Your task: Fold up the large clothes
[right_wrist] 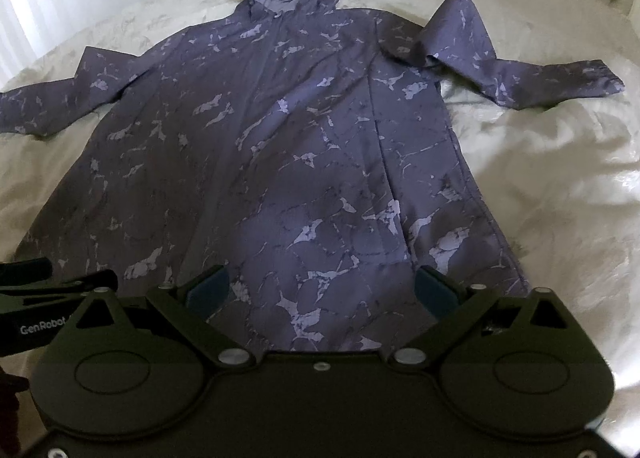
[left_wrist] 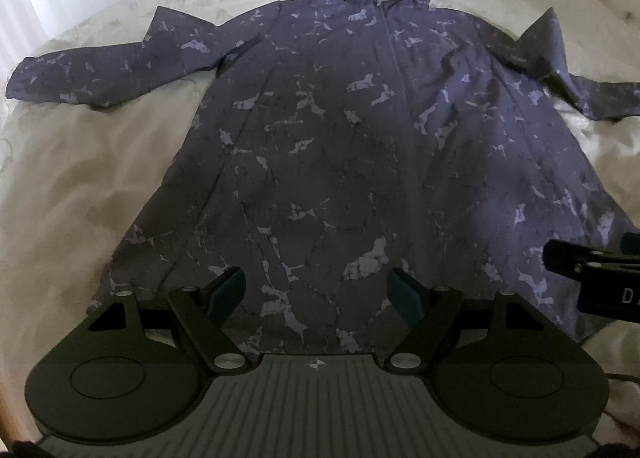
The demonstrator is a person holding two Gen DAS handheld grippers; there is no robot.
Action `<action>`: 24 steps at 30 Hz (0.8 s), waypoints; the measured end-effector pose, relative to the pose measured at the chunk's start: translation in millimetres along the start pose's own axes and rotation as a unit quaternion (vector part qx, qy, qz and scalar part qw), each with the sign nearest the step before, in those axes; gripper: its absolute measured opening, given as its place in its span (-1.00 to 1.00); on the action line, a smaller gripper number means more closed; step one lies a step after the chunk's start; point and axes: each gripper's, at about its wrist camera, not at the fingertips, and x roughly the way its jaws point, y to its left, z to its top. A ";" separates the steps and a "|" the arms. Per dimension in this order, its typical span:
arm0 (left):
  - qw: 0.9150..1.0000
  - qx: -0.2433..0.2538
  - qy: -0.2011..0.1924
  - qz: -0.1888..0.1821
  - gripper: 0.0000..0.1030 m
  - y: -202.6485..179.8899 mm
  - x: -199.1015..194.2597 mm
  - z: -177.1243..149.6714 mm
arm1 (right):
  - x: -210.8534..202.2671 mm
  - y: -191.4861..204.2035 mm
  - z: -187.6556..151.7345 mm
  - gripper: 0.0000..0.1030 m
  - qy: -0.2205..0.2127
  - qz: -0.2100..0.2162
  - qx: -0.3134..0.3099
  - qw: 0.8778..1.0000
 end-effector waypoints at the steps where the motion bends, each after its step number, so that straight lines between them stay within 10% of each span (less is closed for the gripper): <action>1: 1.000 0.000 0.000 0.000 0.49 -0.5 0.2 -0.3 | 0.1 0.0 -0.2 0.92 0.000 0.000 0.000 1.000; 24: 1.000 -0.002 0.002 -0.001 0.49 -1.8 3.8 -4.7 | 7.6 2.6 -1.9 0.92 0.015 0.000 0.001 1.000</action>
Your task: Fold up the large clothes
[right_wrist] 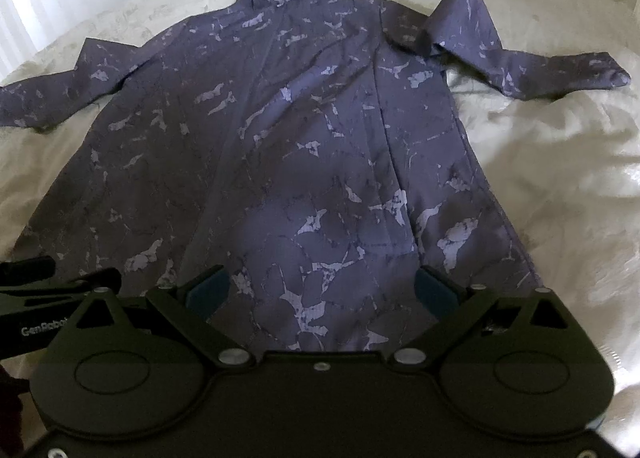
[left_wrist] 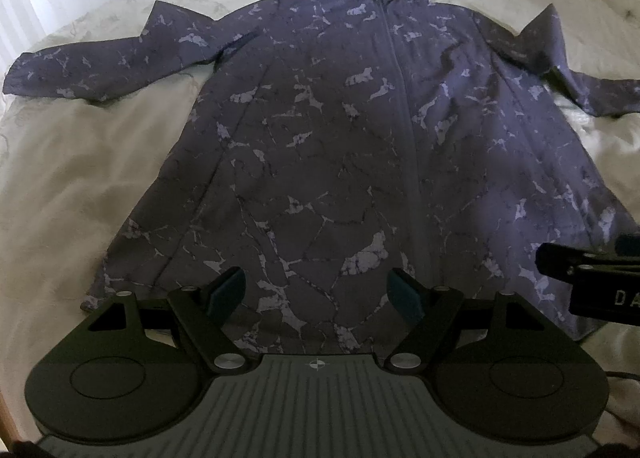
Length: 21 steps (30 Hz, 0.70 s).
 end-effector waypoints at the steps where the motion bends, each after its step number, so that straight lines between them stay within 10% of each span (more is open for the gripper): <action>1: 1.000 0.000 0.002 -0.001 0.49 -0.2 0.9 -0.1 | 0.8 0.4 -0.3 0.92 0.002 0.000 0.000 1.000; 21: 1.000 0.011 0.008 -0.005 0.49 -0.6 14.7 23.6 | 15.6 -5.3 14.1 0.92 0.018 0.009 -0.003 1.000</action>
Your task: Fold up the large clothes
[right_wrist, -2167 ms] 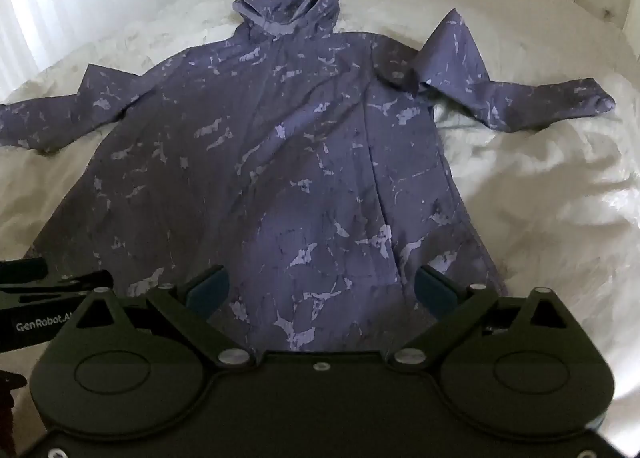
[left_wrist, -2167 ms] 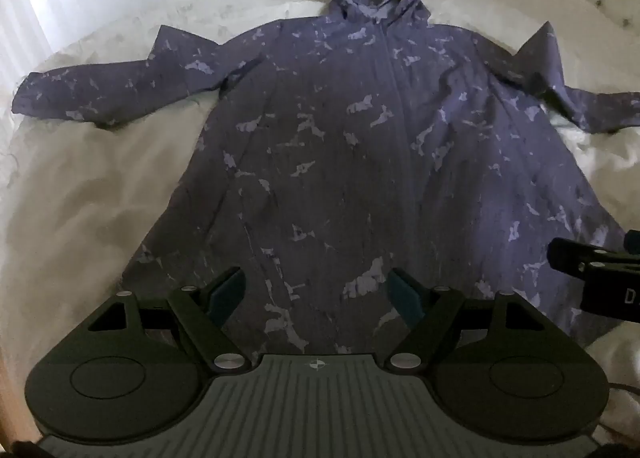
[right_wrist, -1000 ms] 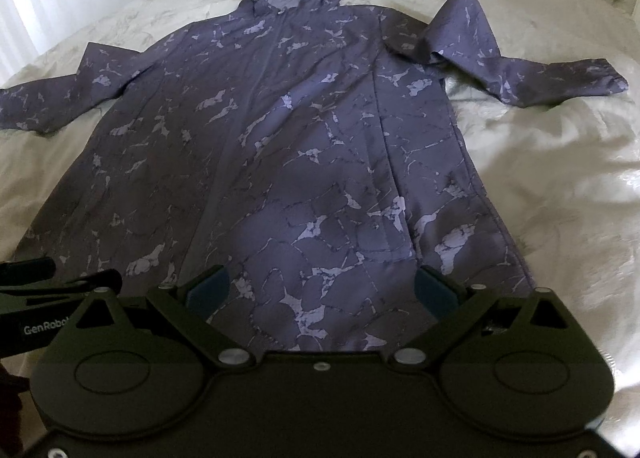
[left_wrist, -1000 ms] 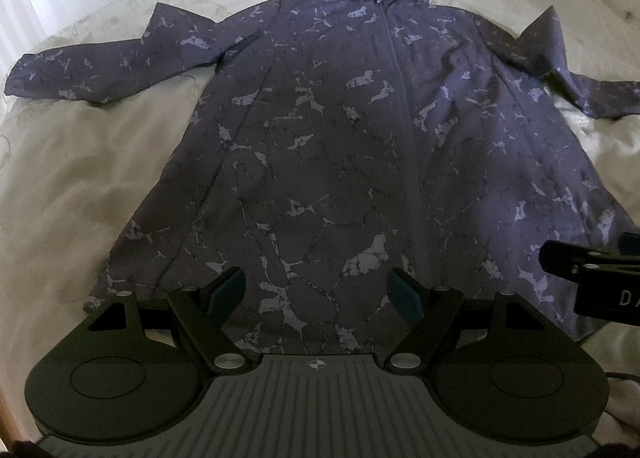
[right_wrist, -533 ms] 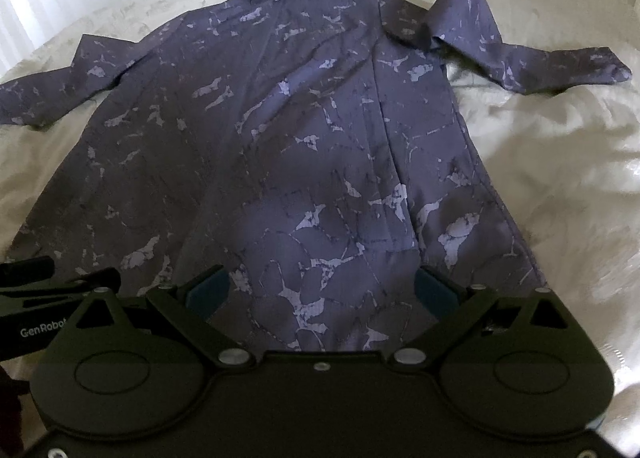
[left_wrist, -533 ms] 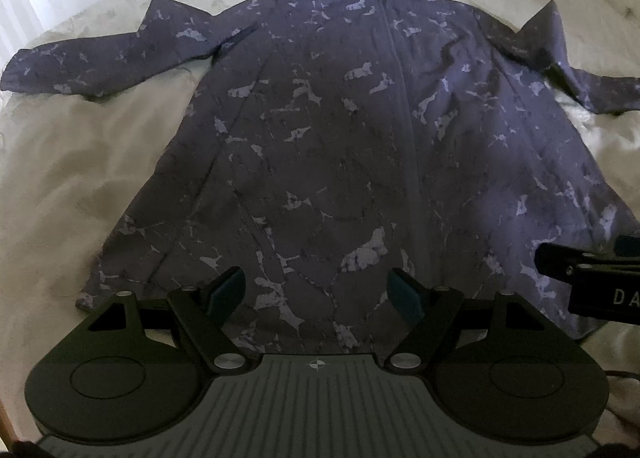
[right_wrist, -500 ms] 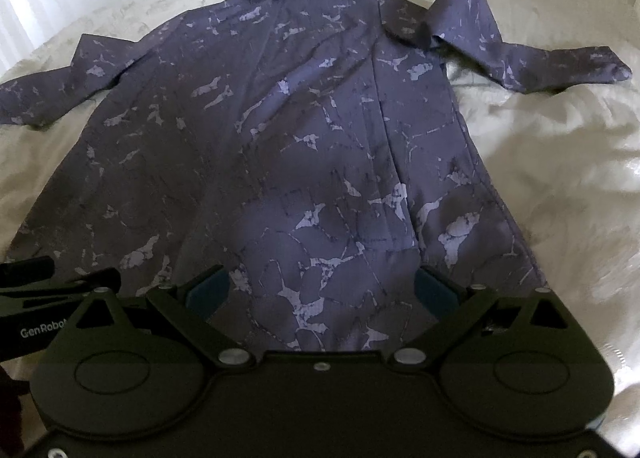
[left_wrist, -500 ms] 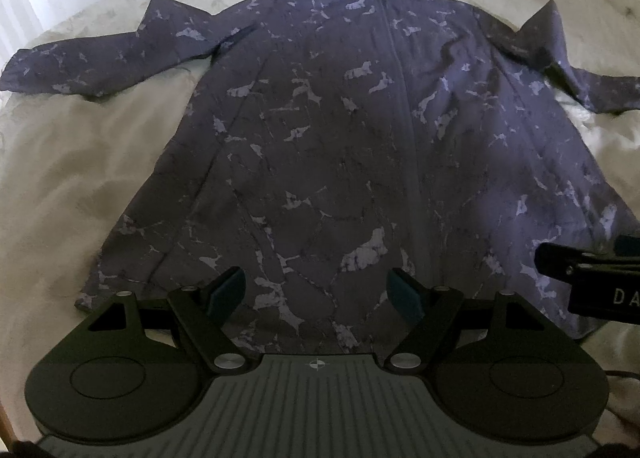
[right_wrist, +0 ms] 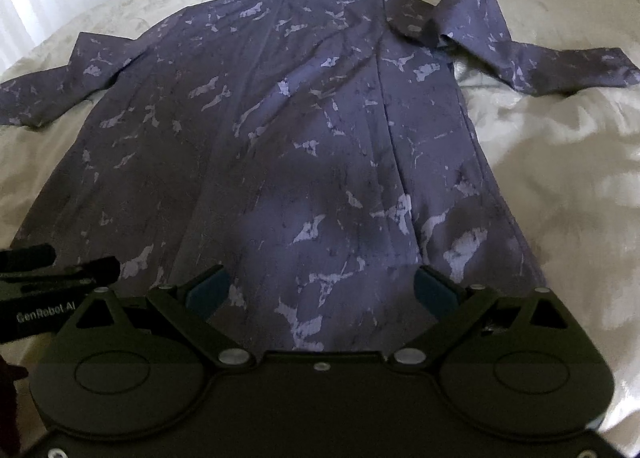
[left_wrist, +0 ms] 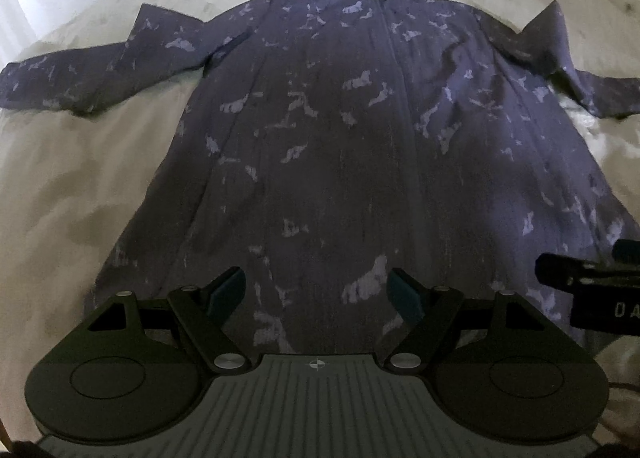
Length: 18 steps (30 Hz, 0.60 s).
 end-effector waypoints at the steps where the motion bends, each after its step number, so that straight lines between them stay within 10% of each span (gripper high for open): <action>1: 1.000 0.001 -0.001 -0.002 0.49 0.4 0.9 3.5 | 0.6 -0.9 2.1 0.92 0.001 0.002 -0.001 1.000; 11: 0.998 -0.031 -0.049 -0.019 0.49 37.6 10.5 52.2 | 10.0 -14.4 44.6 0.92 -0.017 0.050 0.020 0.998; 18: 0.983 -0.112 -0.101 -0.108 0.50 114.4 34.9 89.9 | 35.6 -13.9 92.5 0.99 -0.064 0.132 0.045 0.988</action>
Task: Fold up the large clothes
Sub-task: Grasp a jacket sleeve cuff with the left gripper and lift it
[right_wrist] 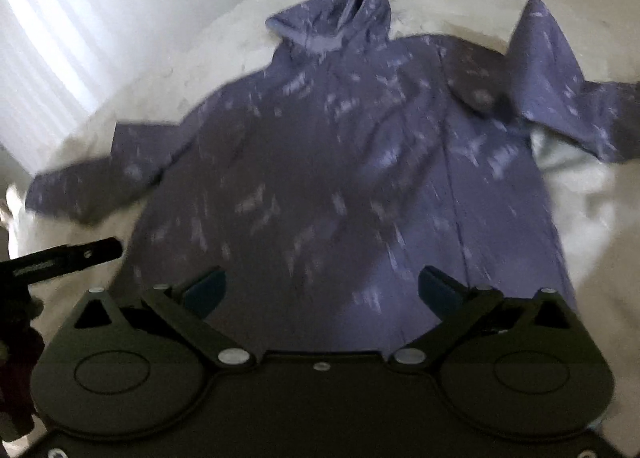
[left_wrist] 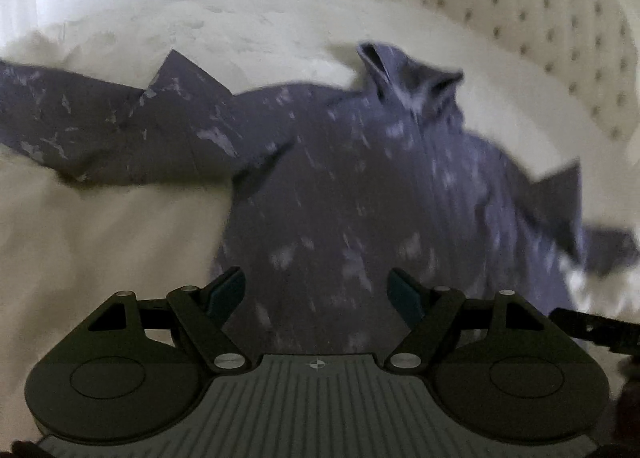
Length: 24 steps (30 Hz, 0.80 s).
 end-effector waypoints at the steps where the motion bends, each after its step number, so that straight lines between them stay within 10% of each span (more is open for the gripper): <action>1: 1.000 -0.002 -0.002 0.002 0.50 9.6 4.5 6.7 | 6.5 0.9 5.8 0.99 -0.009 0.004 0.000 1.000; 15: 0.979 -0.003 -0.102 0.179 0.63 135.4 17.3 80.7 | 113.0 24.4 11.5 0.99 -0.042 -0.082 -0.084 0.992; 24: 0.964 -0.089 -0.129 0.215 0.65 199.7 14.6 89.4 | 126.3 32.9 -2.6 1.00 -0.071 -0.086 -0.122 0.986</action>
